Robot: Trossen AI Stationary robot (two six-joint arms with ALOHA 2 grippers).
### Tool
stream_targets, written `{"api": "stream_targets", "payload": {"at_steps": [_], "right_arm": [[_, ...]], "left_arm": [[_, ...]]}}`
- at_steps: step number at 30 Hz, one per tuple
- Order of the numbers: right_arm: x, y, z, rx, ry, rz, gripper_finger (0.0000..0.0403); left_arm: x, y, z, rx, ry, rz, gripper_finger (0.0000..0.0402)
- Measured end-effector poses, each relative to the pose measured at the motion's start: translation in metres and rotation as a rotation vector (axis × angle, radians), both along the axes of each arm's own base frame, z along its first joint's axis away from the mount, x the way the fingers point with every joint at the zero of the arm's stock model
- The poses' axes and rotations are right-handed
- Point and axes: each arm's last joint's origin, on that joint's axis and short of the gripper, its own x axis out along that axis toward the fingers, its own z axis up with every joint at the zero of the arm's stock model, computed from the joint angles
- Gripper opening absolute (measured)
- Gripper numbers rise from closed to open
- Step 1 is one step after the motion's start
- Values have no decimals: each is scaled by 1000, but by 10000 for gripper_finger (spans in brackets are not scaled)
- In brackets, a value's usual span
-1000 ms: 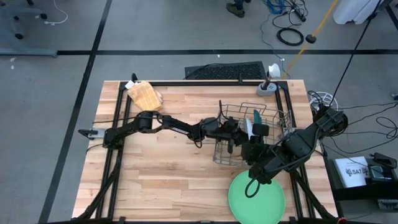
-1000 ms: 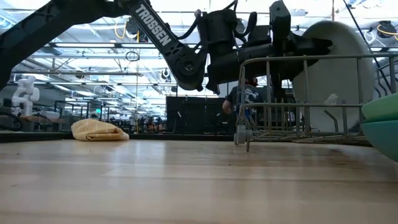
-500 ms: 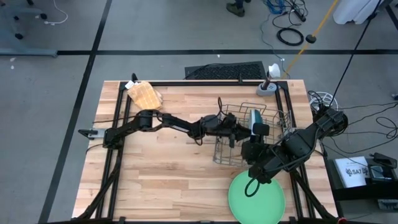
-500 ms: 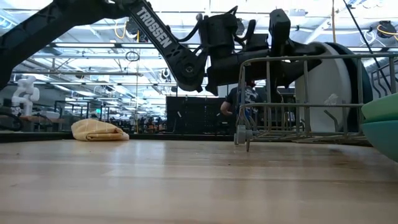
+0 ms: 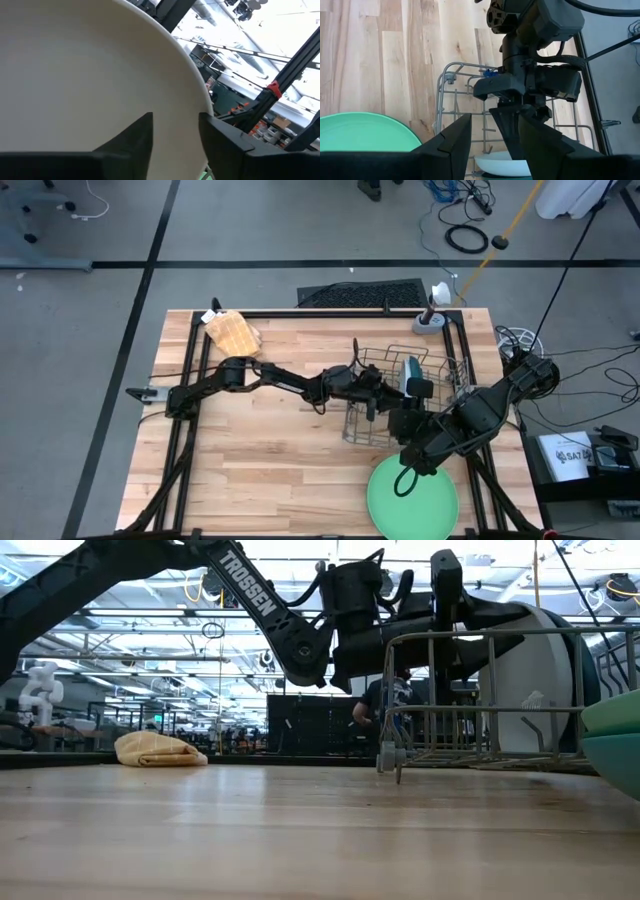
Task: Sort dishes
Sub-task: Put the white plate in the dish rack
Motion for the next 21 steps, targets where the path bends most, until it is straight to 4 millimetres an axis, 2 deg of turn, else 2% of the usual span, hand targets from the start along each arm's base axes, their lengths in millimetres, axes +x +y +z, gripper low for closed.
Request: {"api": "stream_targets", "payload": {"at_steps": [5,10,14,21], "right_arm": [[0,0,0,0,0,2,155],[-1,0,0,-2,3,2,155],[-1,0,0,-2,3,2,155],[-1,0,0,-2,3,2,155]], "left_arm": [[0,-2,-2,-1,19,-3,222],[1,-2,-4,-2,39,0,232],[1,-1,-4,-3,51,4,220],[1,3,-7,-6,83,13,171]]}}
